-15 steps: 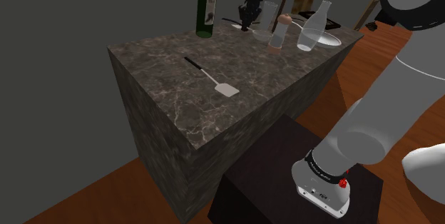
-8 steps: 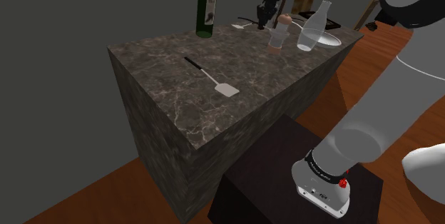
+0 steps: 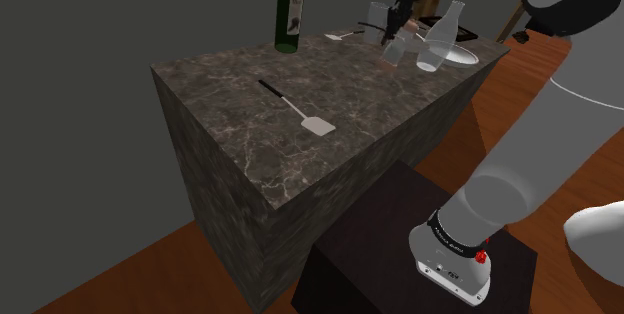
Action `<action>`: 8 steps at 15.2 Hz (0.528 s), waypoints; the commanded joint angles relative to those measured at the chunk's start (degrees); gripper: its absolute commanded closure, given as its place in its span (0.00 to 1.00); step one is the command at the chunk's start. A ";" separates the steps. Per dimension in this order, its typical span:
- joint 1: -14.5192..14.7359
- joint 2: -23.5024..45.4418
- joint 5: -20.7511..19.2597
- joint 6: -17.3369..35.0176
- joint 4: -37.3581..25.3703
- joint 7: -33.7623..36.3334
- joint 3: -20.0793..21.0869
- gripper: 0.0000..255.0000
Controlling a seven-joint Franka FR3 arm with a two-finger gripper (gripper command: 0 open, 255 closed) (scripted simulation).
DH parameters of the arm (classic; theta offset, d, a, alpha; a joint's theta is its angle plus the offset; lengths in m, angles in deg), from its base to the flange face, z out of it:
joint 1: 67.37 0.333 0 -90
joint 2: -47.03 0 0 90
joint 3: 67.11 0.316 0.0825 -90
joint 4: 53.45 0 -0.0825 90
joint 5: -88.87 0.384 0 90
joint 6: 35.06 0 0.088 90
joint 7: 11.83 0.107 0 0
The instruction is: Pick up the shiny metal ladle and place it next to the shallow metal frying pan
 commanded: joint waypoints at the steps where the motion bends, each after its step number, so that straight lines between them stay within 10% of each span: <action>1: -1.79 1.75 0.40 -0.73 -0.93 -3.09 -1.40 1.00; 8: -8.68 8.72 3.26 -3.84 -9.18 -13.32 -5.21 1.00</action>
